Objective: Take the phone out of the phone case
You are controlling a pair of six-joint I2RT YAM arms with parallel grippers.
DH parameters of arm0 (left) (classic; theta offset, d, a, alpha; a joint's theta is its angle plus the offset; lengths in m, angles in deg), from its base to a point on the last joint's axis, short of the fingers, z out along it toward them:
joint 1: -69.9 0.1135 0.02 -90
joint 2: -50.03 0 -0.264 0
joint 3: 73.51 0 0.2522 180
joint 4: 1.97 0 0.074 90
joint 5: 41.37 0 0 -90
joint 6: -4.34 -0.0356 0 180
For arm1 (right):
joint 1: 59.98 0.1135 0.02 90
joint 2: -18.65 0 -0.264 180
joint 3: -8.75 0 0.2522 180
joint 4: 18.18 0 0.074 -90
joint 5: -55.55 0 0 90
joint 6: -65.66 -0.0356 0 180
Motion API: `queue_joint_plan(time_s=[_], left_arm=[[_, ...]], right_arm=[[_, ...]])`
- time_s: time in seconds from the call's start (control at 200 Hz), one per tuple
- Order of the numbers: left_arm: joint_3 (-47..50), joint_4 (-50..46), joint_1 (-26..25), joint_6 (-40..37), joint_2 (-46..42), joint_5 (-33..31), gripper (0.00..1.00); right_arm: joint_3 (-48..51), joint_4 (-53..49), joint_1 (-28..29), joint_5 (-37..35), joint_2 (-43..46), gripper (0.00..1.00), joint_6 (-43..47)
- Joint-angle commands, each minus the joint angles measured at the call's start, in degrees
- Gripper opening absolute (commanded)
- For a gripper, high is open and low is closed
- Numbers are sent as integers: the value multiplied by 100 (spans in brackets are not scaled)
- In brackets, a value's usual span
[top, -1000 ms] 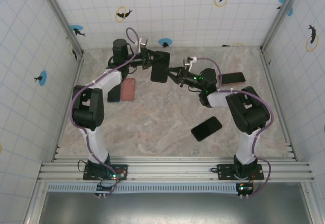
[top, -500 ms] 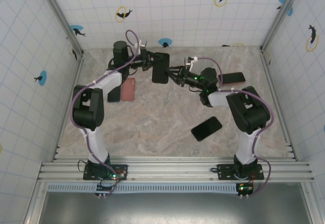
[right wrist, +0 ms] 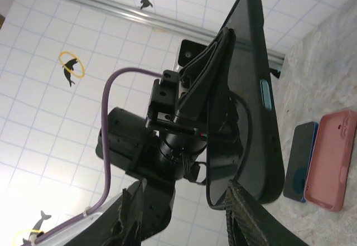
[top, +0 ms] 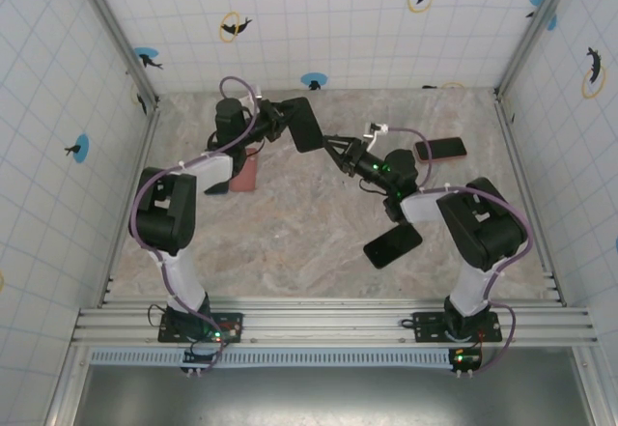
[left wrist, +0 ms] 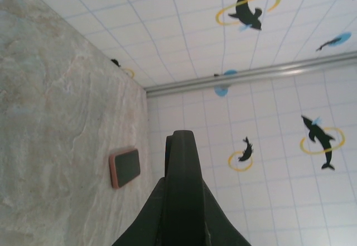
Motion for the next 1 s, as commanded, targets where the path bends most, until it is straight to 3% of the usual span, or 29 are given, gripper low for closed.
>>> queue_joint_plan(time_s=[0.0, 0.175, 0.996], left_arm=[[156, 1207, -146, 657, -313, -653, 1], [367, 1743, -334, 1078, -301, -992, 2], [394, 1865, -557, 1236, -273, -1140, 3]], right_arm=[[187, 230, 148, -624, 255, 41, 277], [204, 249, 355, -856, 214, 40, 257], [-267, 666, 533, -751, -305, 26, 39]])
